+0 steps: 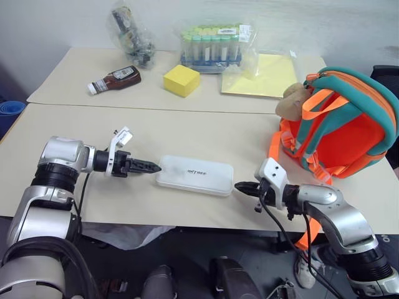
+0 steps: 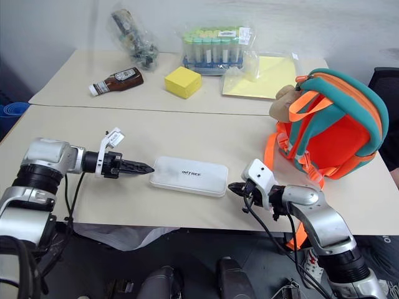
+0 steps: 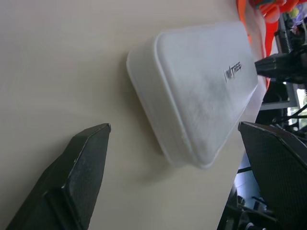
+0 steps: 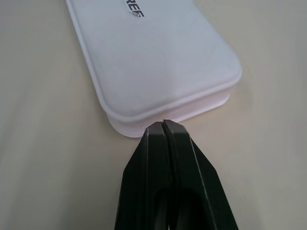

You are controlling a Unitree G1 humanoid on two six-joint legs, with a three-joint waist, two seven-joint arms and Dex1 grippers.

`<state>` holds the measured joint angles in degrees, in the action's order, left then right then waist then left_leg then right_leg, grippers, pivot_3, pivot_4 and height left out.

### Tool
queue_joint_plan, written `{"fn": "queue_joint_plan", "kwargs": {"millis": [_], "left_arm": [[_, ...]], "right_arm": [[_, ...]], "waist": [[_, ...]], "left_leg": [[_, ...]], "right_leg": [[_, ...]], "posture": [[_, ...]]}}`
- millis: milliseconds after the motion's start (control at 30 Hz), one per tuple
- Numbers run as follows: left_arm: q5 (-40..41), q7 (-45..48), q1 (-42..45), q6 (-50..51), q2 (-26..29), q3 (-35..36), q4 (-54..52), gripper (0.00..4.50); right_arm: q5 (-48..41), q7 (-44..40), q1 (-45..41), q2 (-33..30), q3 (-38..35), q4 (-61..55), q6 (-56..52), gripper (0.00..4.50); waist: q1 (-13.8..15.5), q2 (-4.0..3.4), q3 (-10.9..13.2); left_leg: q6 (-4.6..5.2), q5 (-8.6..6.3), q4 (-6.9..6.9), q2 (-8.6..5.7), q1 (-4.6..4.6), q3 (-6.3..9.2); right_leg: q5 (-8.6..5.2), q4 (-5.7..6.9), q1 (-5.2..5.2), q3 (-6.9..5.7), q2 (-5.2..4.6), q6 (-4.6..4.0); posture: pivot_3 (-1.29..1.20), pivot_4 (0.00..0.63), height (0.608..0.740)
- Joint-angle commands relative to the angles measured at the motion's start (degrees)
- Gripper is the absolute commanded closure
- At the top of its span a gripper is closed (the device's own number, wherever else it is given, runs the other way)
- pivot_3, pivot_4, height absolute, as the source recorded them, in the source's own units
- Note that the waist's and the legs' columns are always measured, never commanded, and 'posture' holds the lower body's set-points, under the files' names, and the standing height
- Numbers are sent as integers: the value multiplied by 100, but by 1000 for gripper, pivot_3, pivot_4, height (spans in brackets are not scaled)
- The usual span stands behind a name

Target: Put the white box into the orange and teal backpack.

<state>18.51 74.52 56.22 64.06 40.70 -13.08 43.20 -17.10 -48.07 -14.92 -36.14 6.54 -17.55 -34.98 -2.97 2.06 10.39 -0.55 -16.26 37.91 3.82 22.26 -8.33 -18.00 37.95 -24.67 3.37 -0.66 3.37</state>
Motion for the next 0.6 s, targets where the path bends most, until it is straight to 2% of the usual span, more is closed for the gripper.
{"fn": "queue_joint_plan", "kwargs": {"millis": [33, 133, 267, 367, 600], "left_arm": [[-192, 148, 111, -122, -346, -257, 344, 10], [-219, 239, 217, -61, -692, -317, 443, 10], [70, 646, 330, 348, -881, -269, 48, 10], [238, 800, 364, 557, -920, -189, -199, 586], [445, 930, 335, 802, -666, -141, -637, 2702]], "right_arm": [[-1, -17, -136, 9, 41, -67, 86, 4500], [29, -3, -208, 58, 99, 3, 102, 4500], [46, 0, -229, 76, 109, 33, 118, 4500], [50, 37, -192, 106, 104, 30, 116, 4500], [57, 138, 66, 174, 100, -154, 98, 4500]], "waist": [[11, 0, 0], [30, 1, -1], [65, 2, -1], [63, 3, 0], [-30, 3, 0]], "left_leg": [[1, -1, 1, 1, 0, 0], [4, -2, 5, 2, 1, 1], [8, -4, 6, 2, 3, 1], [6, -4, 7, 4, 16, 1], [-5, 0, 8, 13, 14, 2]], "right_leg": [[0, -1, 1, 0, -1, 0], [1, -2, 5, 0, -3, 2], [1, -4, 5, 1, -2, 4], [2, -5, -5, 1, -2, 5], [1, 7, -13, 4, 7, 3]], "posture": [[0, 150, 740], [0, 150, 740], [0, 150, 740], [0, 150, 740], [0, 150, 740]]}}
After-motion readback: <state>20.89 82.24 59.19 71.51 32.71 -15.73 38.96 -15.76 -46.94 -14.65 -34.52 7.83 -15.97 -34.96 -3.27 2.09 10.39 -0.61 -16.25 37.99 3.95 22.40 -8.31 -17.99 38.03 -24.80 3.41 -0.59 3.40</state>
